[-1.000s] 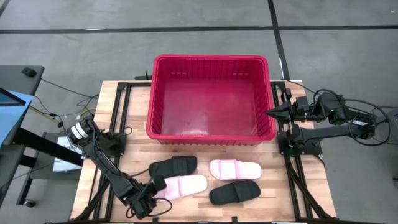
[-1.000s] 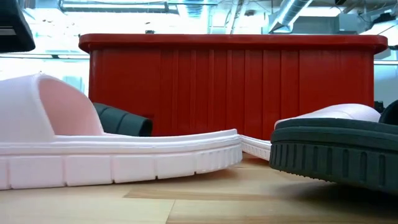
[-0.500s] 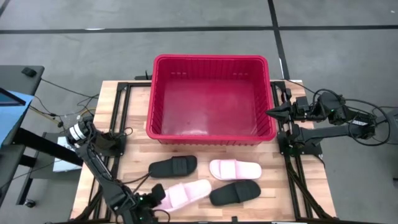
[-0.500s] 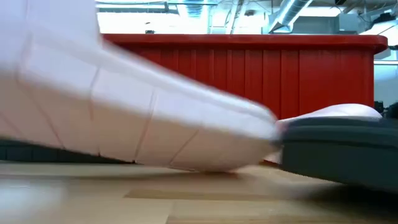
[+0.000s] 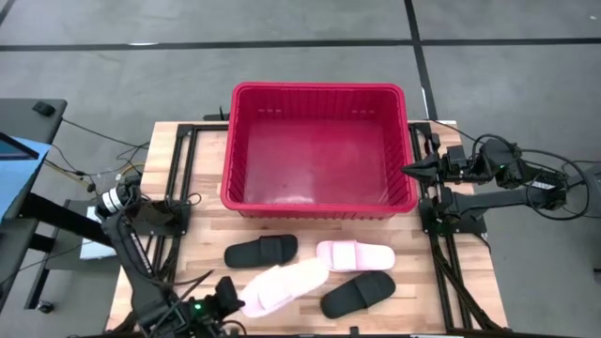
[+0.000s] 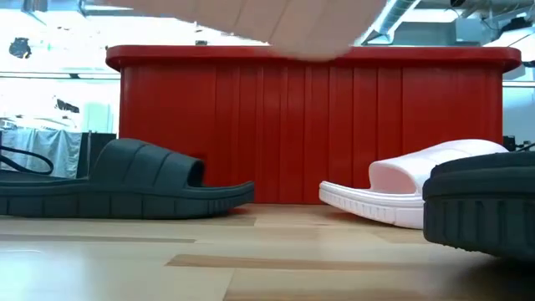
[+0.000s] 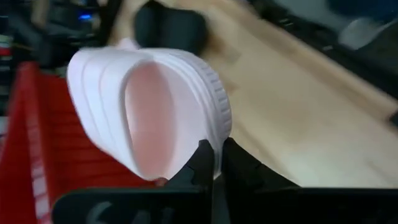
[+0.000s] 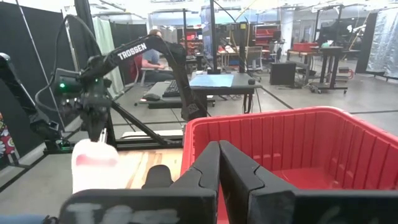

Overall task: Pick and place slides into bin
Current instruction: Put the left pink slide into the bin

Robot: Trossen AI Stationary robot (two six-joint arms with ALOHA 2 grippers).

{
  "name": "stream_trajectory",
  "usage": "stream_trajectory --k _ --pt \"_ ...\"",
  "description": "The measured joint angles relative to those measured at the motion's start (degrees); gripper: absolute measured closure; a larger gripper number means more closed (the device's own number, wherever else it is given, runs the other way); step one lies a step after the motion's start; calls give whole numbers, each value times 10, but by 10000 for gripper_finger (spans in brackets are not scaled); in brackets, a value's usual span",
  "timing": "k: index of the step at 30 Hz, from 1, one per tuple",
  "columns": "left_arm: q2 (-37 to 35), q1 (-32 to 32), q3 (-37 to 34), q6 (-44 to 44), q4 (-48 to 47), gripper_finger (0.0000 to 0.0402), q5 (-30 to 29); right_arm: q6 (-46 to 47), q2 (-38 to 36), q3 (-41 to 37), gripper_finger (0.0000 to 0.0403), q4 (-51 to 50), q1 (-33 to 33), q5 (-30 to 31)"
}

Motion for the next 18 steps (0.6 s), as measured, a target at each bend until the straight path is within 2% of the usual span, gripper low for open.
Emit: stream_trajectory --k 9,14,18 --pt "0 19 60 9 -125 401 -131 0 0 0 403 0 0 0" --pt "0 51 82 26 -187 401 -171 0 0 0 403 0 0 0" --pt "0 86 90 66 -205 401 -176 0 0 0 403 0 0 0"
